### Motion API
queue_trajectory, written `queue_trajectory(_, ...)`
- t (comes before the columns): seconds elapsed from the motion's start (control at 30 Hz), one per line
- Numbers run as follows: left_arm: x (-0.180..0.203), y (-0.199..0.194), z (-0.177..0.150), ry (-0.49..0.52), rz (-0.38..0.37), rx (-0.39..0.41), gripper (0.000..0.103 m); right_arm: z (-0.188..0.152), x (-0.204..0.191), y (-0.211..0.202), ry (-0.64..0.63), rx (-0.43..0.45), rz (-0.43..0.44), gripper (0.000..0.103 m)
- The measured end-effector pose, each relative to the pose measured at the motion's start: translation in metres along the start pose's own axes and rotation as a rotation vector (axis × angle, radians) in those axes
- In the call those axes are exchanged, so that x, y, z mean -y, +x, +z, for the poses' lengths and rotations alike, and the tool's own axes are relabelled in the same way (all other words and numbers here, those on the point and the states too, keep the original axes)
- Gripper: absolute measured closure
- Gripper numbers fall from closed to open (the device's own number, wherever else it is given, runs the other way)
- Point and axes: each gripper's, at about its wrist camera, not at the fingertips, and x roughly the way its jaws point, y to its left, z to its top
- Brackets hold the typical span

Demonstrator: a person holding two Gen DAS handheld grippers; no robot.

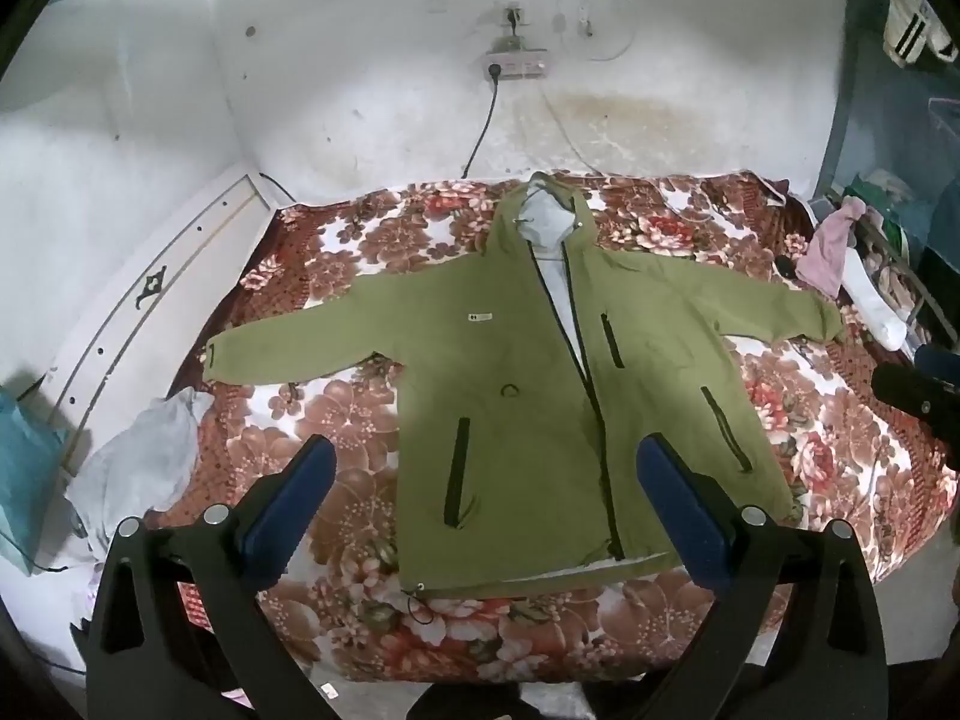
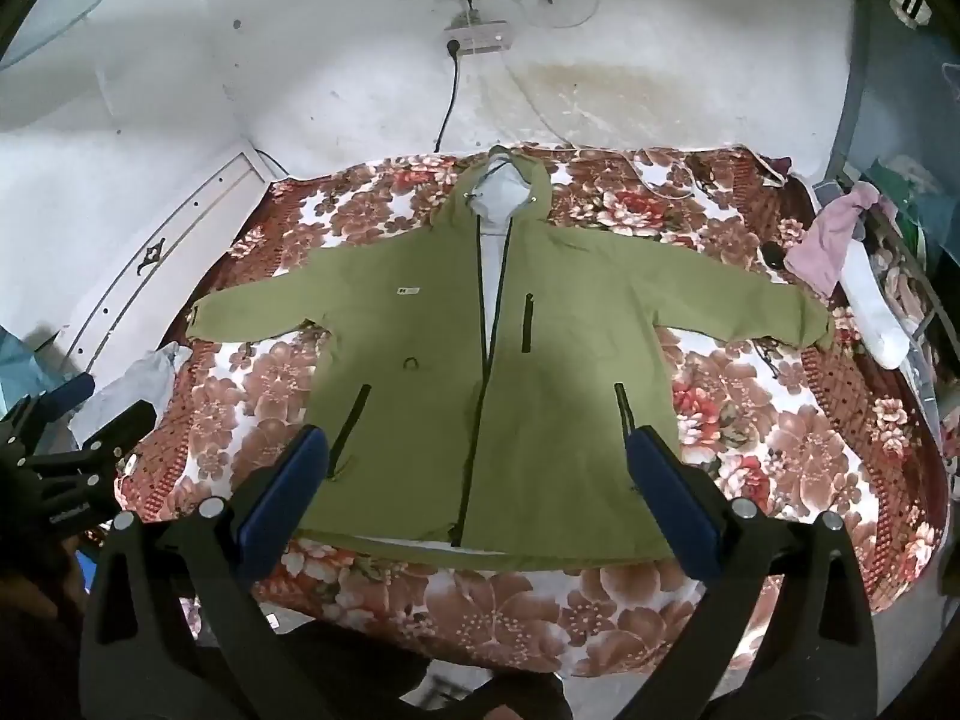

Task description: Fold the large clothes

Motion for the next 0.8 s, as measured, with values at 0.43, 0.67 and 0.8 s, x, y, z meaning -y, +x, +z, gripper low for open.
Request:
queue_trajectory(0.43, -0.002, 0.006, 0.000, -0.003, 0.005, -0.017, 0.005, 0.004, -0.002, 0.004, -0.001, -0.009, 0.002, 0.005)
queue_trajectory(0.67, 0.004, 0.012, 0.001, 0.003, 0.007, -0.014, 0.005, 0.006, -0.001, 0.006, 0.002, -0.010, 0.001, 0.005)
queue_trajectory(0.8, 0.007, 0.013, 0.002, 0.019, 0.006, -0.015, 0.005, 0.006, 0.000, 0.007, 0.006, -0.013, -0.002, 0.005)
